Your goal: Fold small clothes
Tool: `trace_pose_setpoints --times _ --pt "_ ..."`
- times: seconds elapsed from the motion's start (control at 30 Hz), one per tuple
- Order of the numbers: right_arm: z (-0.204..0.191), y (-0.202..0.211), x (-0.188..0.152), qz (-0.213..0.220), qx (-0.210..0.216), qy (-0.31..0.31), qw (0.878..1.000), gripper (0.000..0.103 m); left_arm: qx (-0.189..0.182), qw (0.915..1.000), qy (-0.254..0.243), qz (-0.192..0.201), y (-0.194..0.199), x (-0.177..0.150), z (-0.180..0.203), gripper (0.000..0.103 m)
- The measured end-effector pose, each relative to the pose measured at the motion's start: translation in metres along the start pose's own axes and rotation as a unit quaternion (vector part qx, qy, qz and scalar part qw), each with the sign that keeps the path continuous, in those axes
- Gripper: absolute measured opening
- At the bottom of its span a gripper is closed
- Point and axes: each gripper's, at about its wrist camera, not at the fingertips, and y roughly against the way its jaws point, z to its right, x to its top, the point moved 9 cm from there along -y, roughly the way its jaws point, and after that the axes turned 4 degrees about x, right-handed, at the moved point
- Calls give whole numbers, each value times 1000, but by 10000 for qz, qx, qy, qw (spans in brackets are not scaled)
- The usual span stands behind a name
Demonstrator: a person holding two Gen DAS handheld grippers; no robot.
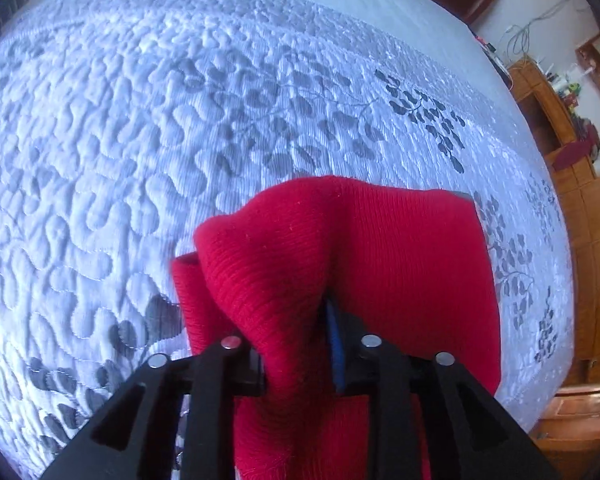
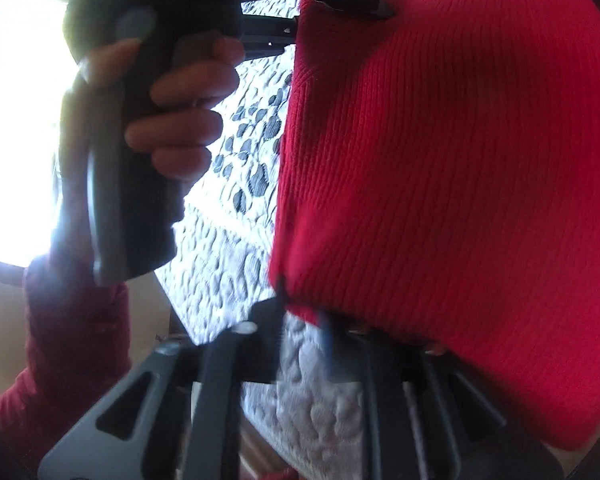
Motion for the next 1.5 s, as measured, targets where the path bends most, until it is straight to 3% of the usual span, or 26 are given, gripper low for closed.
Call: trace_pose_setpoints --times 0.07,0.1,0.17,0.3,0.37,0.6,0.63,0.7,0.8,1.0,1.07,1.13,1.2,1.27,1.4,1.5 --pt "0 14 4 10 -87 112 9999 34 204 9997 -93 110 12 -4 0 33" --pt "2 30 0 -7 -201 227 9995 34 234 9996 -84 117 18 -8 -1 39" --pt "11 56 -5 58 -450 279 9986 34 182 9997 -34 132 28 -21 -3 42" --pt "46 108 -13 342 -1290 174 9909 42 248 9997 73 38 42 -68 -10 45" --pt "62 119 -19 415 -1486 49 9880 42 256 9995 162 9 44 -92 -13 45" --pt "104 100 -24 254 -881 -1059 9901 45 177 9986 483 -75 41 -142 -12 43" --pt "108 95 -26 215 -817 -1199 9892 32 180 9986 486 -63 42 -144 -11 41" --pt "106 92 -27 164 -669 -1324 9888 19 125 9989 453 -50 44 -147 -8 34" --pt "109 109 -24 219 -541 -1315 9896 14 196 9997 163 -16 49 -151 0 29" --pt "143 122 -30 199 -597 -1719 9831 14 432 9976 -546 -27 42 -171 22 29" --pt "143 119 -28 174 -711 -1567 9849 15 542 9964 -657 32 44 -172 22 31" --pt "135 121 -25 153 -835 -1332 9875 23 596 9961 -647 50 50 -169 20 35" --pt "124 130 -22 241 -1202 -947 9879 29 710 9963 -466 104 64 -166 11 40" --pt "115 140 -21 333 -1500 -643 9860 33 463 9989 -113 7 76 -166 7 43" --pt "91 150 -25 433 -1168 -507 9909 33 -114 9985 400 -343 86 -183 16 43" --pt "79 146 -25 446 -1065 -422 9924 33 -798 9909 865 -647 80 -194 30 43"
